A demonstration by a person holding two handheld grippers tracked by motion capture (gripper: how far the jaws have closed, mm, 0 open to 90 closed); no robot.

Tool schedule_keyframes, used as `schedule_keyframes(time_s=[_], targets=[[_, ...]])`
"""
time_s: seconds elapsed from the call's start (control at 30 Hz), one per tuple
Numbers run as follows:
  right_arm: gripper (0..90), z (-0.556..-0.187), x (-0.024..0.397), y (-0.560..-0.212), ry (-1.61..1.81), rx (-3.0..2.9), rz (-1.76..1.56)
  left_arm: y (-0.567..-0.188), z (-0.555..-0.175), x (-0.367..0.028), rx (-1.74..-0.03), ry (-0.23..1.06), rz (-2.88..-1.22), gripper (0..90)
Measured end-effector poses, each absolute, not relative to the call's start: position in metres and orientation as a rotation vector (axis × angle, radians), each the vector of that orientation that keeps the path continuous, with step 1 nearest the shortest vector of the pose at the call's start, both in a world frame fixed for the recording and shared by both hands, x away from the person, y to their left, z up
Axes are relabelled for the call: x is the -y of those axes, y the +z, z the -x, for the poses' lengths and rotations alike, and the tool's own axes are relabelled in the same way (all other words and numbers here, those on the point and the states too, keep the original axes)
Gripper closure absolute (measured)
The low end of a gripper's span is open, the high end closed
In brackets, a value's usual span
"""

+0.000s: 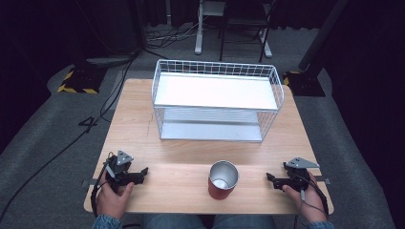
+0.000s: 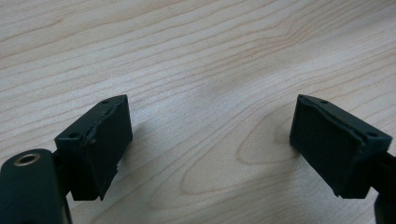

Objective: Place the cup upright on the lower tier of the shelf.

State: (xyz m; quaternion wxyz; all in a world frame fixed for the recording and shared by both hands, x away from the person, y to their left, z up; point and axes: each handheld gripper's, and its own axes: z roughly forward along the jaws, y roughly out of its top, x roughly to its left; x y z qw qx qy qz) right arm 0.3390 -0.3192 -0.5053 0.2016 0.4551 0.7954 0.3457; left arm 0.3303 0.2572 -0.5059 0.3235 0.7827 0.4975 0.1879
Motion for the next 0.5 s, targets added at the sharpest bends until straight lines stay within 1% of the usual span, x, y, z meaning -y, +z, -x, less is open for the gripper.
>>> schedule_keyframes(time_s=[0.37, 0.47, 0.5], targets=[[13.4, -0.3404, 0.3212, -0.5051, 0.971, -2.238, -1.261, -0.5061, -0.3318, -0.2566, -1.319, 0.495, -2.042, 13.4], [14.4, -0.3399, 0.3217, -0.5052, 0.975, -2.234, -1.258, -0.506, -0.3319, -0.2566, -1.32, 0.498, -2.043, 13.4], [16.7, -0.3401, 0.3207, -0.5049, 0.974, -2.214, -1.275, -0.506, -0.332, -0.2566, -1.321, 0.498, -2.043, 13.4]])
